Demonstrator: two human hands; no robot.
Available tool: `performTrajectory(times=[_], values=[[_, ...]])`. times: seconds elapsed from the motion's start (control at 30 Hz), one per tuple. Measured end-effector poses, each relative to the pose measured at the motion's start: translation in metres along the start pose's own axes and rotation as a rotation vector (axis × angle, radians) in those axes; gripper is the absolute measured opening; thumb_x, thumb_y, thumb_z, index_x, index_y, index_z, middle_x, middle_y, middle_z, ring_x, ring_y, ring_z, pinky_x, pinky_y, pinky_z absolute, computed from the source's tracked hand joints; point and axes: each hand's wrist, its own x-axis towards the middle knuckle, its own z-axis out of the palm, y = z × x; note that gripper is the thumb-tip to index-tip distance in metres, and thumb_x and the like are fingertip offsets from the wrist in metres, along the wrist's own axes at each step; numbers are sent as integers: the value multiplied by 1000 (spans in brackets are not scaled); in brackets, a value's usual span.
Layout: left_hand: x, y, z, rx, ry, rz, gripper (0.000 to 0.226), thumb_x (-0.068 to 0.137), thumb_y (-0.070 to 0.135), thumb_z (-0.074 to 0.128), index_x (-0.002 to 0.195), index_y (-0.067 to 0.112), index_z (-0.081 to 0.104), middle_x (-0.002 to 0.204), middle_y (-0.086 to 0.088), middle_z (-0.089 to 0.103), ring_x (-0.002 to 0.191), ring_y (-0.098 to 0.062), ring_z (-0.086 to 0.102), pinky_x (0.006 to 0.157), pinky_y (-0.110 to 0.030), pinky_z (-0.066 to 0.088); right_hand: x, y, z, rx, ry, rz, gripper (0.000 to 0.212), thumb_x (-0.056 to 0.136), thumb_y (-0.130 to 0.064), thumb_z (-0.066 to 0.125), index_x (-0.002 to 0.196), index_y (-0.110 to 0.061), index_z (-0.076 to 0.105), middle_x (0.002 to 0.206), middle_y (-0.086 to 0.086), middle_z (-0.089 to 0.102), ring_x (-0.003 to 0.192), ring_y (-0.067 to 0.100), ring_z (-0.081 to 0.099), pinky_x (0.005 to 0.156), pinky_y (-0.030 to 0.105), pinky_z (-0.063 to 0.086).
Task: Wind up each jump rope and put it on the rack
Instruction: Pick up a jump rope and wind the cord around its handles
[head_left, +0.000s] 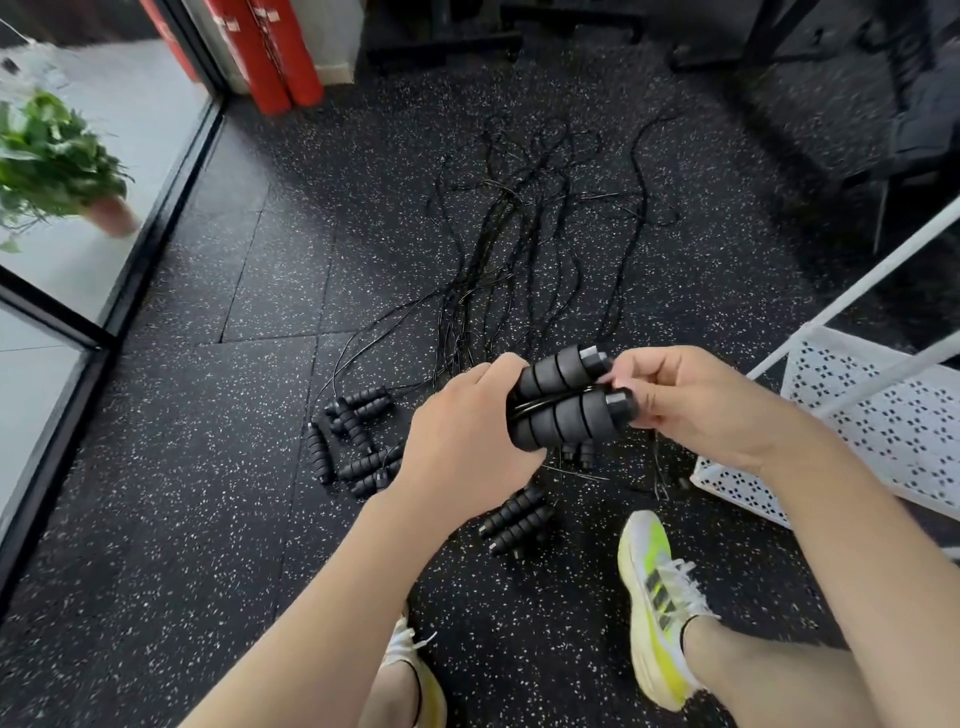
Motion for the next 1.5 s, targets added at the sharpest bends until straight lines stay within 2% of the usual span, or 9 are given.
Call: performTrajectory(times=[0.13,0.3,0.5,0.6,0.73,0.87,1.03,1.33,1.5], values=[[3,-5,-1,-17,37,-63,30,78,33,68,89,32,41,84,11,56,79,-22,54,67,-36,46,3,6,16,-52,182,-66,34,81,-52,78,92,-20,77,78,14,52,66,19,39,68,30,35],[8,-9,-3,-49,103,-214,27,76,33,69,85,28,45,72,9,58,71,-20,56,62,-35,46,6,19,65,-368,387,-32,21,107,-21,45,108,-19,66,85,-3,76,58,16,64,54,35,51],[11,-13,-3,78,145,-342,19,80,30,65,91,26,50,73,9,55,72,-25,52,62,-32,37,11,34,105,-999,276,196,19,104,-10,39,118,-16,49,92,0,69,69,20,58,65,39,52],[12,-17,-4,169,160,-318,21,79,27,65,90,26,47,77,9,54,71,-25,50,60,-32,34,1,17,111,-1136,264,155,5,106,-19,41,101,-19,41,86,0,57,75,23,53,63,35,40],[7,-19,2,293,121,-159,25,82,24,64,90,26,40,85,6,55,75,-27,51,61,-35,31,-9,-7,101,-1206,261,34,21,106,-33,42,89,-22,47,77,-6,58,68,17,58,60,34,46],[4,-21,6,361,59,4,26,80,24,66,94,29,44,84,8,54,81,-26,56,67,-35,31,-15,-22,74,-1048,262,-75,11,95,-38,65,92,-28,68,79,-13,67,71,5,63,72,36,54],[-2,-18,12,358,0,183,26,80,24,65,104,29,58,87,8,59,86,-24,60,69,-33,29,-16,-32,45,-870,273,-63,21,66,-39,90,73,-31,72,72,-16,66,62,2,57,57,17,42],[-1,-21,12,254,15,359,29,71,24,69,98,30,60,75,11,55,75,-21,58,69,-35,46,-14,-27,22,-581,255,-153,13,68,-22,90,78,-26,82,85,-6,75,86,16,68,82,27,52],[-2,-15,5,65,30,346,34,71,29,61,105,31,63,82,11,61,81,-19,58,72,-36,50,-7,-16,18,-320,268,-169,7,79,-13,79,81,-19,82,84,-3,78,82,6,70,78,16,51]])
